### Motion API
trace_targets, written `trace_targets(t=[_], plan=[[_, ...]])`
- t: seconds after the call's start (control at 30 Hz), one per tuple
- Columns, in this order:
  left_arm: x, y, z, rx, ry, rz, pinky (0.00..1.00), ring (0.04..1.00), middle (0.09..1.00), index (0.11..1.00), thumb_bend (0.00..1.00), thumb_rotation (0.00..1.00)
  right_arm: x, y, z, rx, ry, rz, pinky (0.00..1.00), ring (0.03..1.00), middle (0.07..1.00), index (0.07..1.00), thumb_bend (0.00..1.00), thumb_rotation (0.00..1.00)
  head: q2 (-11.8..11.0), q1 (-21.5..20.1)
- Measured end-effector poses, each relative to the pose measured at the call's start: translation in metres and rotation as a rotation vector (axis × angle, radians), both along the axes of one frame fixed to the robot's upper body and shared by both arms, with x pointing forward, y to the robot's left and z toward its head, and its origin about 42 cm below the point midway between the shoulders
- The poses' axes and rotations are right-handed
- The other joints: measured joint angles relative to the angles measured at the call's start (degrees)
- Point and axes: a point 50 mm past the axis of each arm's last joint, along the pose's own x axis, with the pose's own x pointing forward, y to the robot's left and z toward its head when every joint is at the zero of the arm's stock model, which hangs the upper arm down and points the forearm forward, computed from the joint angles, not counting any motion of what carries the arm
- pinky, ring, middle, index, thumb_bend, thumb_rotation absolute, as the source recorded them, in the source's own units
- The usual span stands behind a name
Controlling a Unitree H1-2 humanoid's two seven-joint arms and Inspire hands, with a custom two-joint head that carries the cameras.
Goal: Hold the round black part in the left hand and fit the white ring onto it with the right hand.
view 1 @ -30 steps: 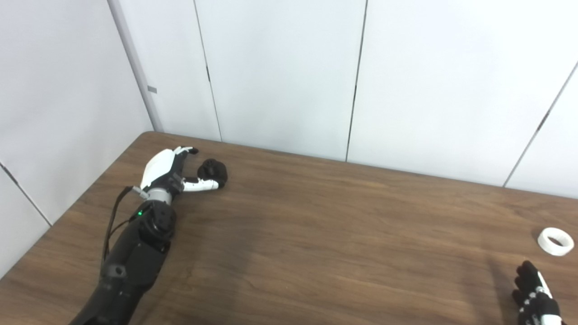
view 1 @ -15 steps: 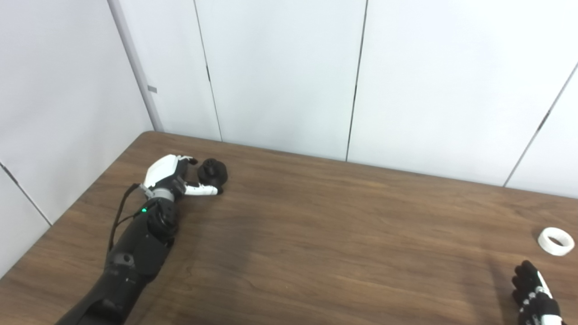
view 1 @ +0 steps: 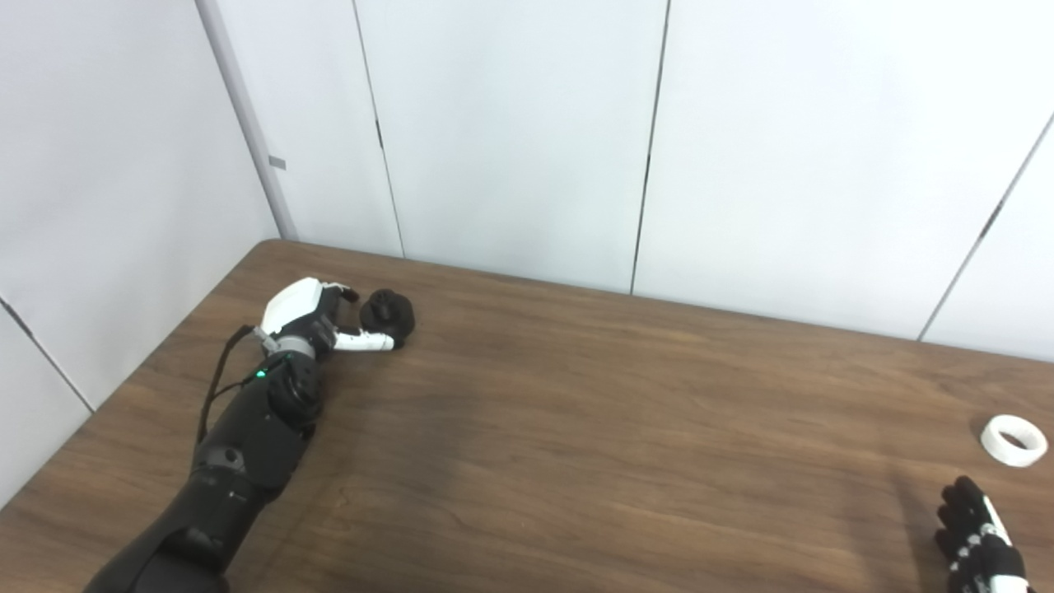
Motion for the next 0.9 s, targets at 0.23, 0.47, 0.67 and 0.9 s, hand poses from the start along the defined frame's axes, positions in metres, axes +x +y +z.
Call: trace_targets(t=[0.23, 0.47, 0.67, 0.9], plan=[[0.0009, -0.0037, 0.0029, -0.037, -0.002, -0.021, 1.0, 1.0, 0.947, 0.817, 0.96, 0.4, -0.0002, 0.0, 0.0, -0.006, 0.001, -0.002, 1.0, 0.979, 0.964, 0.953, 0.59, 1.0, 0.26, -0.09], [0.0015, -0.0074, 0.0032, -0.055, -0.005, -0.032, 1.0, 1.0, 0.946, 0.816, 0.97, 0.37, -0.0002, 0.0003, 0.0001, -0.012, 0.001, -0.002, 1.0, 0.986, 0.97, 0.962, 0.59, 1.0, 0.44, 0.09], [0.0016, -0.0078, 0.0032, -0.057, -0.005, -0.034, 1.0, 1.0, 0.94, 0.808, 0.97, 0.38, -0.0003, 0.0004, 0.0002, -0.012, 0.001, -0.002, 1.0, 0.996, 0.973, 0.965, 0.61, 1.0, 0.44, 0.0], [0.0018, -0.0087, 0.0031, -0.057, -0.006, -0.034, 1.0, 1.0, 0.935, 0.8, 0.97, 0.37, -0.0004, 0.0004, 0.0003, -0.012, 0.001, -0.002, 1.0, 0.993, 0.971, 0.964, 0.6, 1.0, 0.61, 0.0]])
